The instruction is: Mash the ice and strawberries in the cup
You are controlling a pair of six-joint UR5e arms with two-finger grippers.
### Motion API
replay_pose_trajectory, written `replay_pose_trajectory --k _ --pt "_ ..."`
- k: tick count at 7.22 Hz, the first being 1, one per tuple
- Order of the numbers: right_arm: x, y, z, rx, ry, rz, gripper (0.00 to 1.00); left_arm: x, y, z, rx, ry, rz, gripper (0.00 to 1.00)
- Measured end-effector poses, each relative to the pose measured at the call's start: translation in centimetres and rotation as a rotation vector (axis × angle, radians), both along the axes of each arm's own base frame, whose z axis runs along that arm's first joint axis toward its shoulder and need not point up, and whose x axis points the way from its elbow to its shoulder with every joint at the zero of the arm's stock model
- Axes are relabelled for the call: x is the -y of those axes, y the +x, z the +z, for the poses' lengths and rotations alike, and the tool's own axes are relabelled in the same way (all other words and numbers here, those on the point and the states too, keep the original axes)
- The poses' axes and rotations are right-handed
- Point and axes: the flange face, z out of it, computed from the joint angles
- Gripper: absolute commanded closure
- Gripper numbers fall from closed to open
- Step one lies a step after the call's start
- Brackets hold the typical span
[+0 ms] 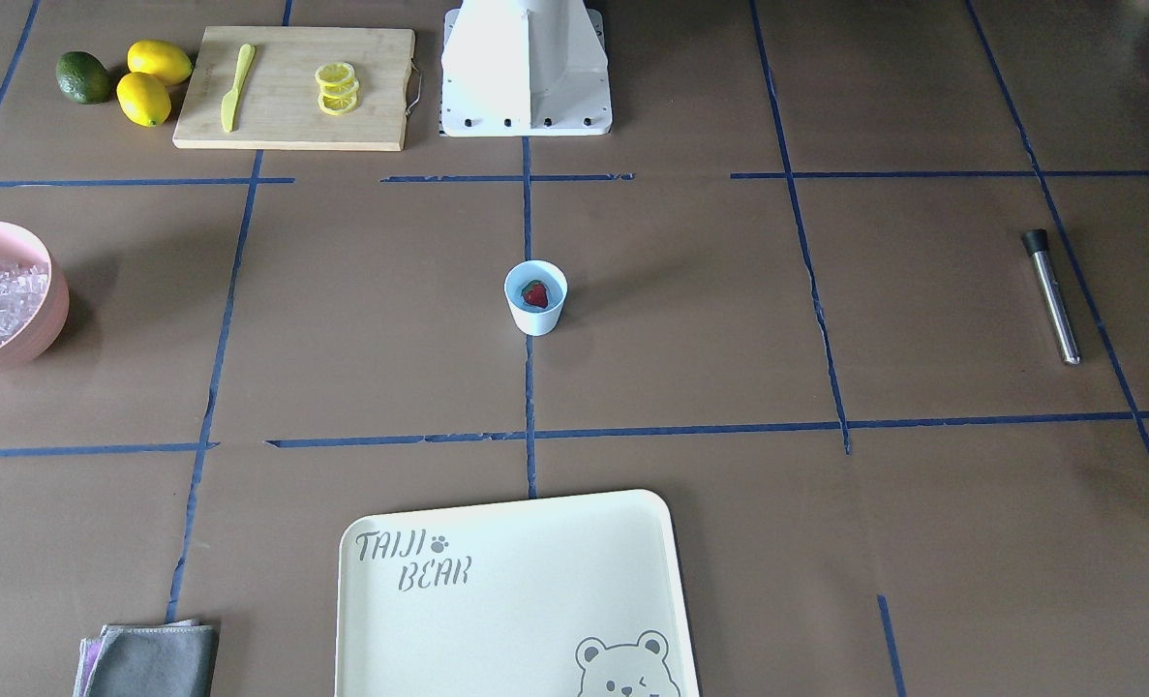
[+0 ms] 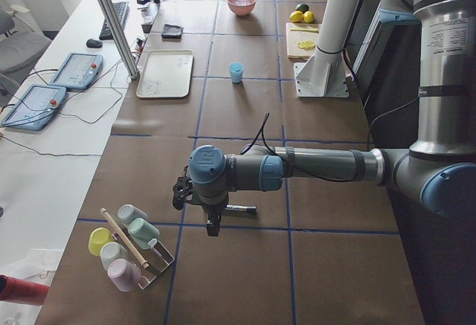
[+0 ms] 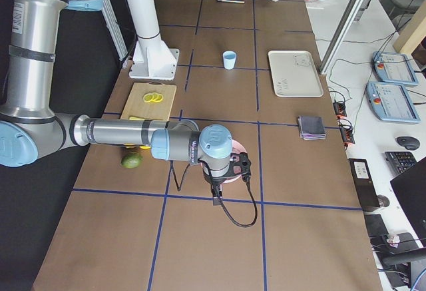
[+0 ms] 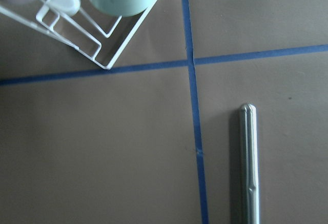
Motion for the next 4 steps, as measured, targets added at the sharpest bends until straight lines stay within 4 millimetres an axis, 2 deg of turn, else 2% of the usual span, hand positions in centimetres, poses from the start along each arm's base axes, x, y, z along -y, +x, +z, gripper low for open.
replay_pose_trajectory --k 4 --pt "0.01 0.0 0.15 0.001 -0.023 0.019 0.0 -0.5 -0.68 0.76 -0.004 0.033 -0.018 0.0"
